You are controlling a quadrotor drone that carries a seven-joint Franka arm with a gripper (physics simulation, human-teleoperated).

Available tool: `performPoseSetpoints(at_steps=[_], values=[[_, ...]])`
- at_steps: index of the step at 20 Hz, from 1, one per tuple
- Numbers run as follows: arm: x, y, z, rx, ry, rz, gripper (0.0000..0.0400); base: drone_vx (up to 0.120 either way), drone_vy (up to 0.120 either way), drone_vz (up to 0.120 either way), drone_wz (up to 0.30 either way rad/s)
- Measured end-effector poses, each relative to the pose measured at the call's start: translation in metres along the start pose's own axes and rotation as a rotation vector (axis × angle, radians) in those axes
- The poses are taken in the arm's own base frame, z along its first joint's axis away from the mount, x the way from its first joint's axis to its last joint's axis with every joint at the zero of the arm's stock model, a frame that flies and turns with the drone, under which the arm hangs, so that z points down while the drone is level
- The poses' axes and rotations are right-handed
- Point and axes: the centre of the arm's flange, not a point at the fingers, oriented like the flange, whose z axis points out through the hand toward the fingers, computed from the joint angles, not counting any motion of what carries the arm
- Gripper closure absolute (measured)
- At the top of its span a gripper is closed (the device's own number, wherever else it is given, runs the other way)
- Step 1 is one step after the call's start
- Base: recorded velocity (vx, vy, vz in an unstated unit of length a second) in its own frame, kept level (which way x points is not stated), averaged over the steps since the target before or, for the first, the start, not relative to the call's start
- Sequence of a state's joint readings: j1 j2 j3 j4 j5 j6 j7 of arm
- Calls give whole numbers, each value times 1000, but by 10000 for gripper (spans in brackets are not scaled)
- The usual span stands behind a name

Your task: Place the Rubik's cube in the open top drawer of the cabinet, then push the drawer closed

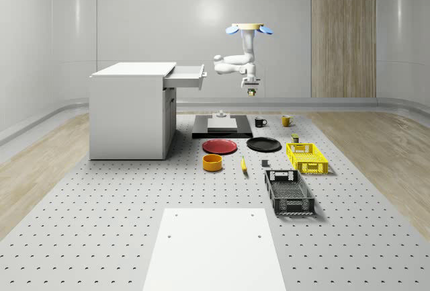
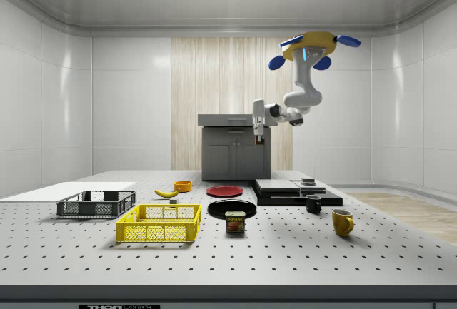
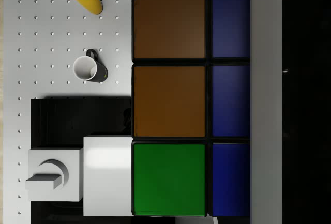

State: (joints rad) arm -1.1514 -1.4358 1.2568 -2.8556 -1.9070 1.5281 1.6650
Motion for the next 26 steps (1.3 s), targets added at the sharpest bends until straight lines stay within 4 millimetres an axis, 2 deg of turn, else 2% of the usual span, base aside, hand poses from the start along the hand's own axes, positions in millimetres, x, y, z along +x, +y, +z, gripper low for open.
performPoseSetpoints(at_steps=[26], values=[[0, 0, 0, 0, 0, 0, 75, 0, -120, 120, 0]])
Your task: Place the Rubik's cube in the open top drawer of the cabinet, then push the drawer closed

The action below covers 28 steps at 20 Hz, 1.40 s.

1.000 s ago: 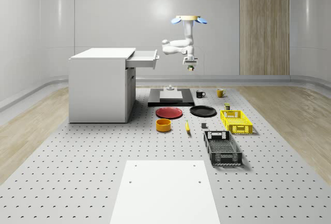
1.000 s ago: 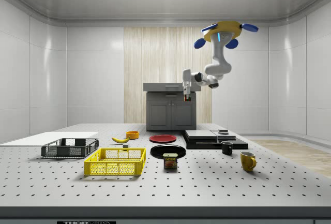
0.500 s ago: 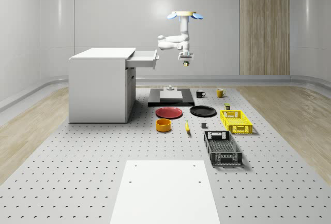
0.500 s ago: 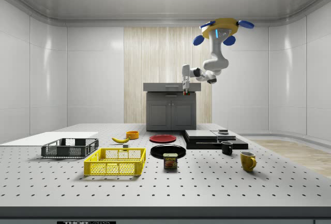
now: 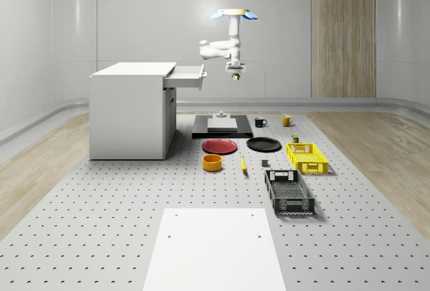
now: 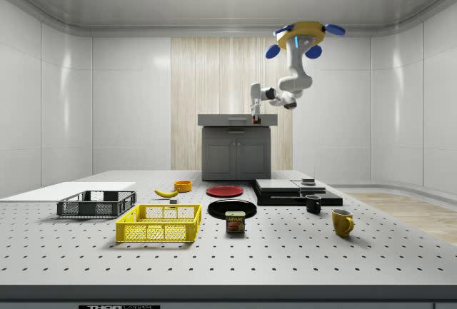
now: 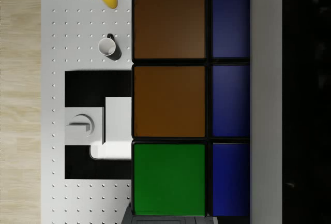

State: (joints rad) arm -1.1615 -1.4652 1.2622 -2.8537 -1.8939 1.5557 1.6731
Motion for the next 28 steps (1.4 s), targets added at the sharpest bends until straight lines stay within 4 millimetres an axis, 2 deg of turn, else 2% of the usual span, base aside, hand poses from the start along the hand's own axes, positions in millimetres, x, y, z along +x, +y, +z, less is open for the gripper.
performPoseSetpoints(at_steps=[28], values=[[0, 0, 0, 0, 0, 0, 75, 0, -120, 117, 0]])
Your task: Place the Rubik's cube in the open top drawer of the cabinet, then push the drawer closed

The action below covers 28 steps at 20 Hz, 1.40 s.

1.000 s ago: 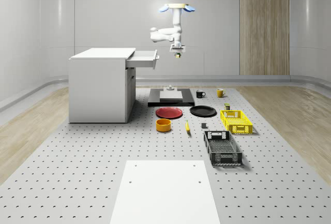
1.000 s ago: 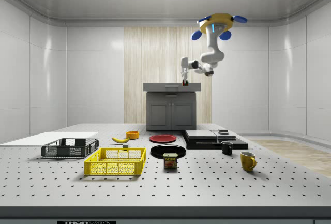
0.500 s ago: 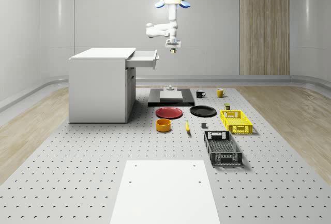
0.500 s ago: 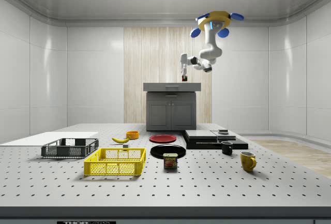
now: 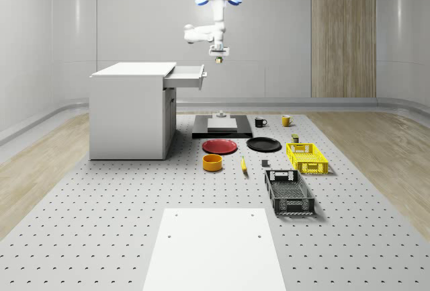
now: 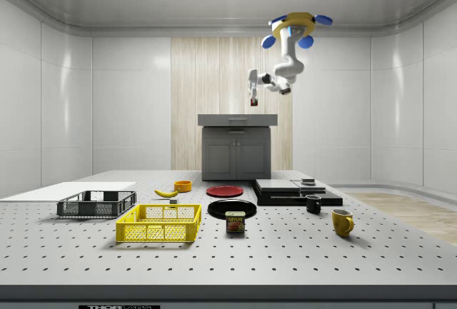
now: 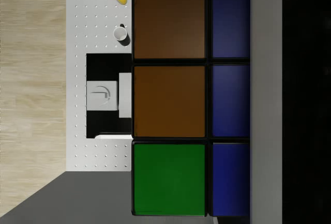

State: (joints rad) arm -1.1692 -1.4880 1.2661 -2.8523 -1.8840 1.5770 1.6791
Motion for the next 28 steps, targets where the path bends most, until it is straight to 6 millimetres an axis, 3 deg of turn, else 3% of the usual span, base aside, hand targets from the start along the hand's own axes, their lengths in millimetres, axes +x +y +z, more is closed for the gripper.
performPoseSetpoints(at_steps=[20, 28], values=[[0, 0, 0, 0, 0, 0, 75, 0, -120, 0, 0], [0, 0, 0, 0, 0, 0, 75, 70, -120, 0, 0]])
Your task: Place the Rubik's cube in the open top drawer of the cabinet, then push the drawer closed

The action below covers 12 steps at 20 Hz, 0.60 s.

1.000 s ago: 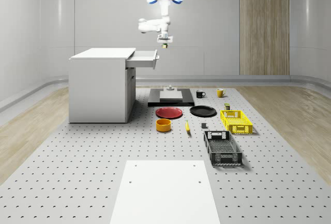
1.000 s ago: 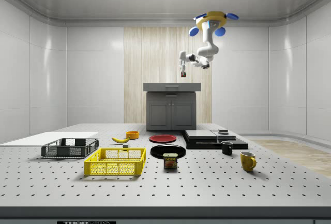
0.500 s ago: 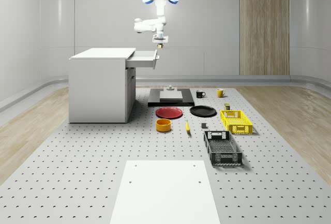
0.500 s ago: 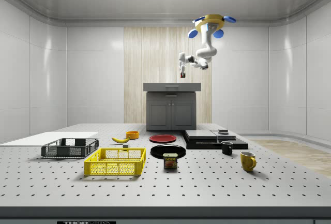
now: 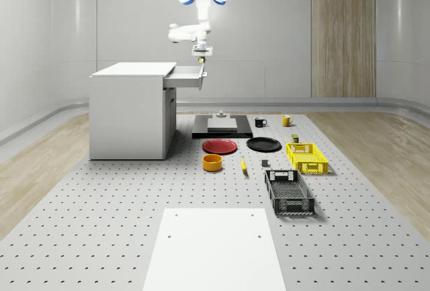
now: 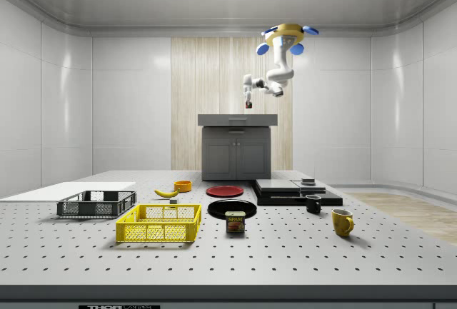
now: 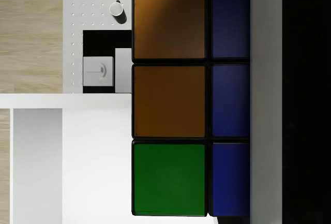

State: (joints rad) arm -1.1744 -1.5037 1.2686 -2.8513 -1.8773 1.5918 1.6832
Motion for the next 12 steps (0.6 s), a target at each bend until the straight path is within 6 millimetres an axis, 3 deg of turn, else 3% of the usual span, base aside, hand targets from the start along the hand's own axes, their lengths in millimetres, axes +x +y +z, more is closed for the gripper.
performPoseSetpoints(at_steps=[12], values=[[0, 0, 0, 0, 0, 0, 75, 0, -120, 0, 0]])
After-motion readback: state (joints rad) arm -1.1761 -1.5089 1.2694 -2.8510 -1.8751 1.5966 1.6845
